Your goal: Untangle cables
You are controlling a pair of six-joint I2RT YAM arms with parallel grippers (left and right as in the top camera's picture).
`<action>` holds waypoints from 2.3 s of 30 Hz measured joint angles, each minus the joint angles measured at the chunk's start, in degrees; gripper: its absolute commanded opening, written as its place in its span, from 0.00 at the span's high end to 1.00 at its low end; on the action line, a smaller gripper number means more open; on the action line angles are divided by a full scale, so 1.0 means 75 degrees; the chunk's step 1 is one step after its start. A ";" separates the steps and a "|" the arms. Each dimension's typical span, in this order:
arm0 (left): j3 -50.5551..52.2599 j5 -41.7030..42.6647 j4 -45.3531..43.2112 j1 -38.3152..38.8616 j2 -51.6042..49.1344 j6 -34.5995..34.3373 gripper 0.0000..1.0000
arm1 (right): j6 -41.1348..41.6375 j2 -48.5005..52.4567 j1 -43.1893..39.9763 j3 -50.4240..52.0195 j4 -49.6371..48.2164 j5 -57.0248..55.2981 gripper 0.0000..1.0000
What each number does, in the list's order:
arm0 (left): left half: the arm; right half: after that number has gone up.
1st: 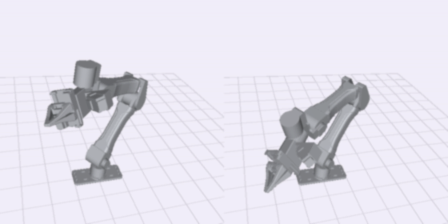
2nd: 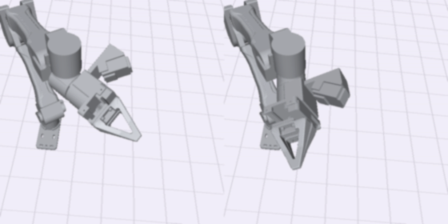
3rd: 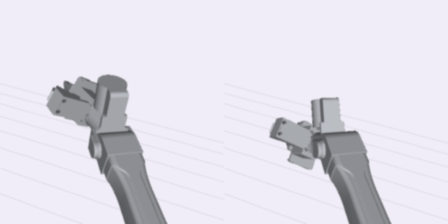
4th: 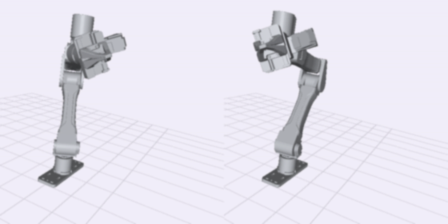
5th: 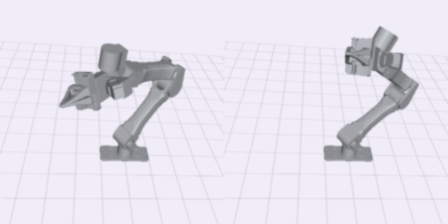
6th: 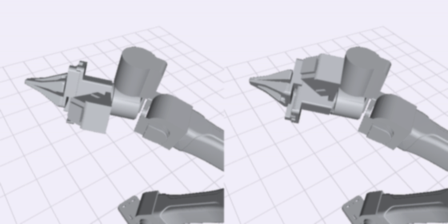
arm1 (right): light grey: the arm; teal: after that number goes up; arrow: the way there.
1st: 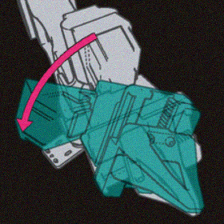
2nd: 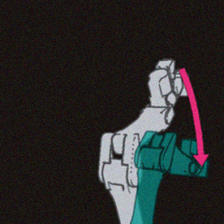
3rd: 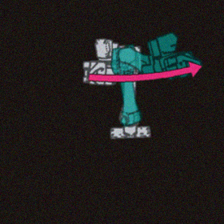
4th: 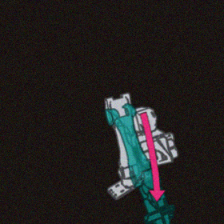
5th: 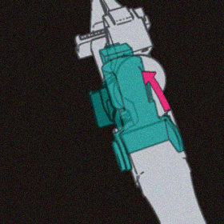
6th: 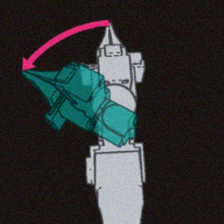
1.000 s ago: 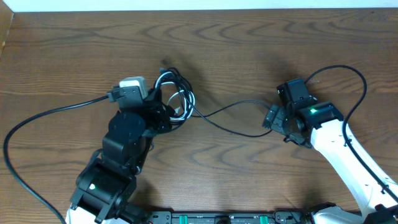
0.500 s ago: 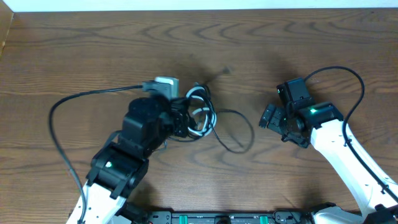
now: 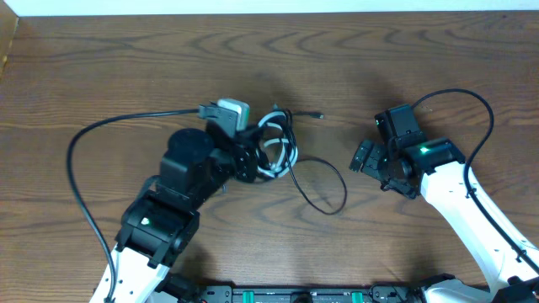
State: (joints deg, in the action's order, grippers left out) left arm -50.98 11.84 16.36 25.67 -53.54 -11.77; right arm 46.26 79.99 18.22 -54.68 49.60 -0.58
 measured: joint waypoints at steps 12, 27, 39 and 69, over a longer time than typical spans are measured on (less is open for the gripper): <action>0.0000 -0.0452 -0.1058 -0.0761 0.0140 -0.0641 0.92 | 0.0000 0.0000 0.0000 0.0000 0.0000 0.0026 0.01; 0.0000 -0.0449 -0.0096 -0.0761 0.0032 -0.0831 0.92 | 0.0000 0.0000 0.0000 0.0000 0.0000 0.0029 0.01; 0.0000 -0.0446 0.0376 -0.0761 0.0032 -0.0833 0.92 | 0.0000 0.0000 0.0000 0.0000 0.0000 0.0029 0.01; 0.0000 0.1655 0.1058 -0.0761 0.0032 -0.0831 0.92 | -0.0064 0.0000 0.0000 0.0003 -0.1542 0.3010 0.01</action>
State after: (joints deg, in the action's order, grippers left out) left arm -50.98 24.25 24.29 19.97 -53.30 -18.00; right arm 45.78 79.99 18.22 -54.65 38.04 22.00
